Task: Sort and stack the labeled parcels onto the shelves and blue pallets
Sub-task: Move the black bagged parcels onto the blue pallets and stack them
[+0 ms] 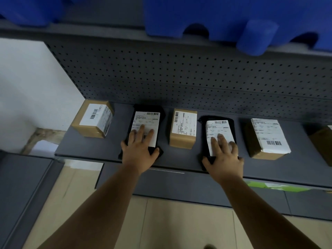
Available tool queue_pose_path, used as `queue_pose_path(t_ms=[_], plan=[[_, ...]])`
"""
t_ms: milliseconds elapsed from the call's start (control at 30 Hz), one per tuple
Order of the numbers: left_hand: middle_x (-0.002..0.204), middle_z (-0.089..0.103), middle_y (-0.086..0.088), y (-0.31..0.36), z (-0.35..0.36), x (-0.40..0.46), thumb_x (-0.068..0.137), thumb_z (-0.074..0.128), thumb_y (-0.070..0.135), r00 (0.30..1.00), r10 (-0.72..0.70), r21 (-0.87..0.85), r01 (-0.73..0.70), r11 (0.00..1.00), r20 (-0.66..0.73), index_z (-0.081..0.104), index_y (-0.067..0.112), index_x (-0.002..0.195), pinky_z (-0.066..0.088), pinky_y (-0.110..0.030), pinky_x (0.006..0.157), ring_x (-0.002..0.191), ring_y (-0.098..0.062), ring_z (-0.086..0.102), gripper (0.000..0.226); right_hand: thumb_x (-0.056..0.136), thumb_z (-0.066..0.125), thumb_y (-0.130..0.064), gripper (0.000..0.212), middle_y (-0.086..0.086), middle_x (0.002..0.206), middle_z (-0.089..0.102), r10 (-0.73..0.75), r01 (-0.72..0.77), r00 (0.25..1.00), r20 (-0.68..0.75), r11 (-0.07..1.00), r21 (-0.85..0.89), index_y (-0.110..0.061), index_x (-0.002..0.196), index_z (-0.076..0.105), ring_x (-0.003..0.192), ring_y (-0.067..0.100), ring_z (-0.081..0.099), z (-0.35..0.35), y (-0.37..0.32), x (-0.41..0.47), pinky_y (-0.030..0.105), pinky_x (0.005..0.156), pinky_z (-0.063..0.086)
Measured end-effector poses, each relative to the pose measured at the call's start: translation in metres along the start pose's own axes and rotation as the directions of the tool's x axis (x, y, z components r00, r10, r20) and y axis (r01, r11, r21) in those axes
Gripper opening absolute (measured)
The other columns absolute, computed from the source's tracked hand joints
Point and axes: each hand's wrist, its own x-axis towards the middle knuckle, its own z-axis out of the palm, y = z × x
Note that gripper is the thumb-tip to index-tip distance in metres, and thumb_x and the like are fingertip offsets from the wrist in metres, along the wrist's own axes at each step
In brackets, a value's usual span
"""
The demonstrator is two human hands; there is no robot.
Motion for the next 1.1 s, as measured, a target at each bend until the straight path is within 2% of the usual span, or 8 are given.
queue_pose_path(t_ms=[267, 500, 600, 667, 900, 1000, 1100], plan=[[0.161, -0.003, 0.004, 0.016, -0.019, -0.026, 0.09, 0.039, 0.058, 0.999, -0.038, -0.01, 0.038, 0.999, 0.005, 0.011, 0.039, 0.151, 0.025, -0.057, 0.106, 0.141, -0.027, 0.011, 0.069, 0.086, 0.038, -0.064, 0.077, -0.012, 0.161, -0.006, 0.005, -0.004, 0.999, -0.045, 1.0, 0.012, -0.038, 0.151, 0.006, 0.139, 0.029, 0.012, -0.018, -0.006, -0.025, 0.051, 0.099, 0.037], [0.161, -0.004, 0.003, 0.033, -0.058, -0.056, 0.09, 0.041, 0.058, 0.998, -0.056, -0.048, 0.056, 0.997, 0.0, 0.01, 0.039, 0.151, 0.027, -0.054, 0.105, 0.137, -0.03, 0.017, 0.071, 0.088, 0.034, -0.064, 0.076, -0.011, 0.16, -0.014, -0.018, 0.021, 0.998, -0.059, 0.999, 0.042, -0.039, 0.151, 0.001, 0.143, 0.029, 0.007, -0.066, -0.003, -0.059, 0.05, 0.103, 0.034], [0.161, -0.003, 0.004, 0.044, -0.044, -0.064, 0.088, 0.042, 0.061, 0.998, -0.059, -0.064, 0.059, 0.996, 0.007, 0.015, 0.041, 0.15, 0.027, -0.057, 0.105, 0.138, -0.031, 0.017, 0.071, 0.089, 0.031, -0.067, 0.077, -0.012, 0.158, -0.021, -0.046, 0.048, 0.998, -0.051, 0.998, 0.045, -0.04, 0.15, -0.007, 0.144, 0.03, 0.005, -0.078, 0.002, -0.069, 0.051, 0.104, 0.034], [0.162, -0.002, 0.004, 0.045, -0.028, -0.06, 0.086, 0.042, 0.064, 0.995, -0.096, -0.093, 0.096, 0.991, 0.004, 0.02, 0.041, 0.149, 0.027, -0.057, 0.105, 0.139, -0.03, 0.016, 0.071, 0.089, 0.032, -0.067, 0.076, -0.012, 0.158, -0.02, -0.066, 0.07, 0.994, -0.088, 0.997, 0.042, -0.04, 0.15, -0.006, 0.144, 0.028, 0.006, -0.077, 0.009, -0.07, 0.049, 0.103, 0.035], [0.161, -0.01, 0.01, 0.038, 0.005, -0.047, 0.084, 0.037, 0.073, 0.995, -0.093, -0.077, 0.095, 0.992, 0.034, 0.006, 0.043, 0.15, 0.021, -0.059, 0.11, 0.145, -0.025, 0.0, 0.079, 0.089, 0.034, -0.065, 0.074, -0.012, 0.16, -0.013, -0.086, 0.09, 0.99, -0.108, 0.996, 0.029, -0.04, 0.151, 0.0, 0.143, 0.028, 0.008, -0.05, 0.026, -0.058, 0.051, 0.105, 0.032], [0.16, -0.011, 0.012, 0.032, 0.008, -0.047, 0.085, 0.038, 0.07, 0.997, -0.051, -0.091, 0.056, 0.994, 0.063, 0.006, 0.044, 0.15, 0.022, -0.06, 0.11, 0.145, -0.023, -0.003, 0.077, 0.09, 0.034, -0.064, 0.074, -0.011, 0.16, -0.012, -0.083, 0.089, 0.99, -0.115, 0.995, 0.049, -0.04, 0.151, 0.001, 0.142, 0.029, 0.008, -0.044, 0.018, -0.052, 0.052, 0.105, 0.029], [0.161, -0.005, 0.01, 0.032, 0.0, -0.047, 0.087, 0.041, 0.064, 0.998, -0.047, -0.076, 0.05, 0.996, 0.04, 0.013, 0.041, 0.151, 0.024, -0.058, 0.108, 0.144, -0.024, 0.003, 0.073, 0.089, 0.034, -0.064, 0.074, -0.011, 0.16, -0.011, -0.094, 0.103, 0.986, -0.141, 0.993, 0.054, -0.039, 0.151, 0.002, 0.142, 0.028, 0.008, -0.042, 0.009, -0.051, 0.05, 0.104, 0.031]])
